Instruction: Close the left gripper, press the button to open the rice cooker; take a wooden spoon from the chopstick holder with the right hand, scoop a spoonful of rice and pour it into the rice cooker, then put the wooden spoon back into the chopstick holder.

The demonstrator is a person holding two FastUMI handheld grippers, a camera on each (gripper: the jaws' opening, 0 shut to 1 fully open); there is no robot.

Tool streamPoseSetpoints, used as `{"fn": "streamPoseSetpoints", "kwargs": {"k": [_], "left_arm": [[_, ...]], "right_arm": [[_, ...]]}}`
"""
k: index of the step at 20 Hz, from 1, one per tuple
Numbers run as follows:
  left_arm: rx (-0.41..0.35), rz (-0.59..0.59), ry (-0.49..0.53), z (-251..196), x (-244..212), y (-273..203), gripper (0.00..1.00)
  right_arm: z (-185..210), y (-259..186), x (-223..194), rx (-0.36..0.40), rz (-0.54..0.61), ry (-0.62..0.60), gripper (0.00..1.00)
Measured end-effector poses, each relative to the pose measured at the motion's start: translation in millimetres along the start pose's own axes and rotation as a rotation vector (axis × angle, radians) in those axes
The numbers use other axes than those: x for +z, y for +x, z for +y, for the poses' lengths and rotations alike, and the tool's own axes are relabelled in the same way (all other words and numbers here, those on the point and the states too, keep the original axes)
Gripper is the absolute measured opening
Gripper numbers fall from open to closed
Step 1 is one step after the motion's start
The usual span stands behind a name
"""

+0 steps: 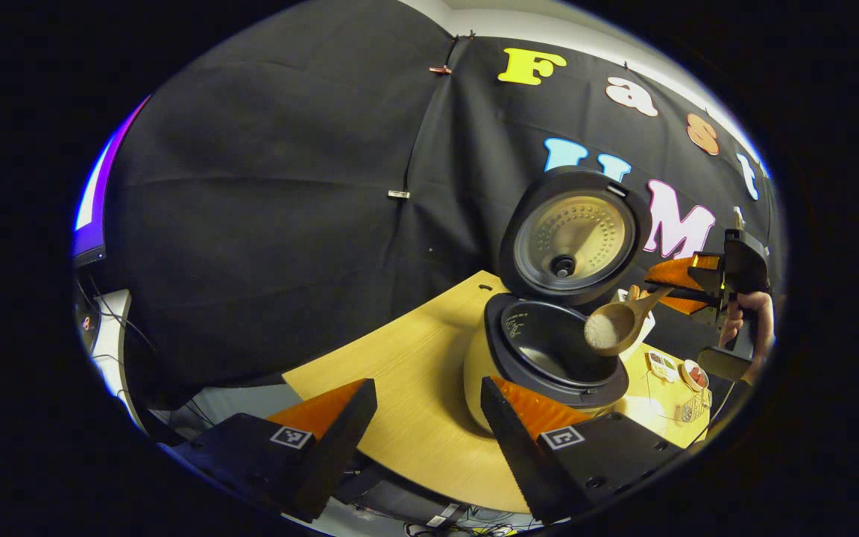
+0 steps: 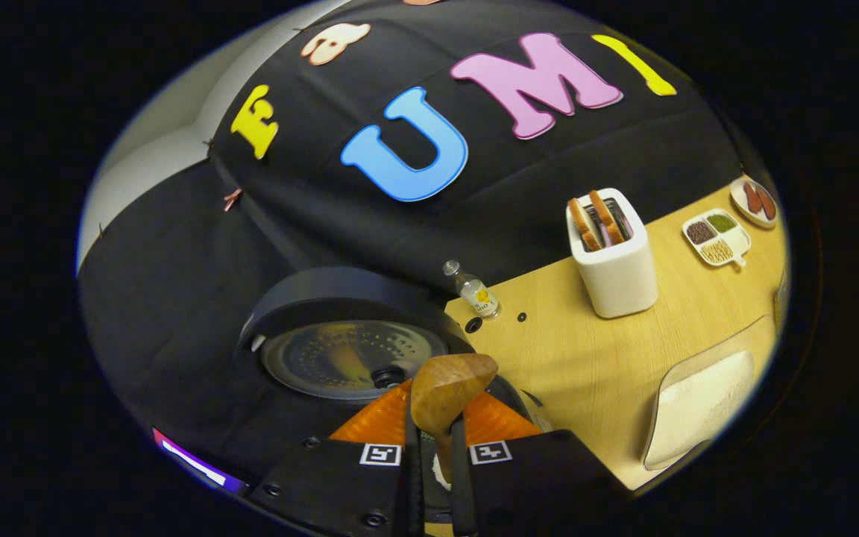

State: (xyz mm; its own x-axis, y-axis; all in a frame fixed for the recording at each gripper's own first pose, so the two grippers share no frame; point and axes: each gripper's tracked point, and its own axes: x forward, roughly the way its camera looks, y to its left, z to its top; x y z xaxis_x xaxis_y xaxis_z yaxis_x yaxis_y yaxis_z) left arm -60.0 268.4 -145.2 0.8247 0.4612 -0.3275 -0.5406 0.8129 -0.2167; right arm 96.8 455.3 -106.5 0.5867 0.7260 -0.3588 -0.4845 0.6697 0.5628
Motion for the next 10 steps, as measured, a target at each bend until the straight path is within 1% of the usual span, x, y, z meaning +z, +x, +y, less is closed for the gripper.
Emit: {"fn": "streamPoseSetpoints", "kwargs": {"k": [1, 3, 4, 5, 8, 10], "left_arm": [[0.006, 0.008, -0.003, 4, -3, 2, 0.95], [0.017, 0.017, 0.009, 7, -7, 3, 0.95], [0.018, 0.017, 0.019, 7, -6, 4, 0.92], [0.015, 0.017, 0.026, 7, -6, 6, 0.95], [-0.002, 0.015, 0.036, 1, -2, 11, 0.95], [-0.012, 0.009, 0.046, -3, 1, 14, 0.95]], "right_arm": [[9, 6, -4, 0.011, -0.007, -0.08, 0.18], [21, 21, -7, 0.032, -0.02, -0.224, 0.18], [26, 27, -7, 0.045, -0.028, -0.269, 0.19], [31, 32, -7, 0.055, -0.031, -0.299, 0.19], [37, 41, -7, 0.071, -0.037, -0.345, 0.18], [40, 41, -7, 0.077, -0.046, -0.406, 0.18]]}}
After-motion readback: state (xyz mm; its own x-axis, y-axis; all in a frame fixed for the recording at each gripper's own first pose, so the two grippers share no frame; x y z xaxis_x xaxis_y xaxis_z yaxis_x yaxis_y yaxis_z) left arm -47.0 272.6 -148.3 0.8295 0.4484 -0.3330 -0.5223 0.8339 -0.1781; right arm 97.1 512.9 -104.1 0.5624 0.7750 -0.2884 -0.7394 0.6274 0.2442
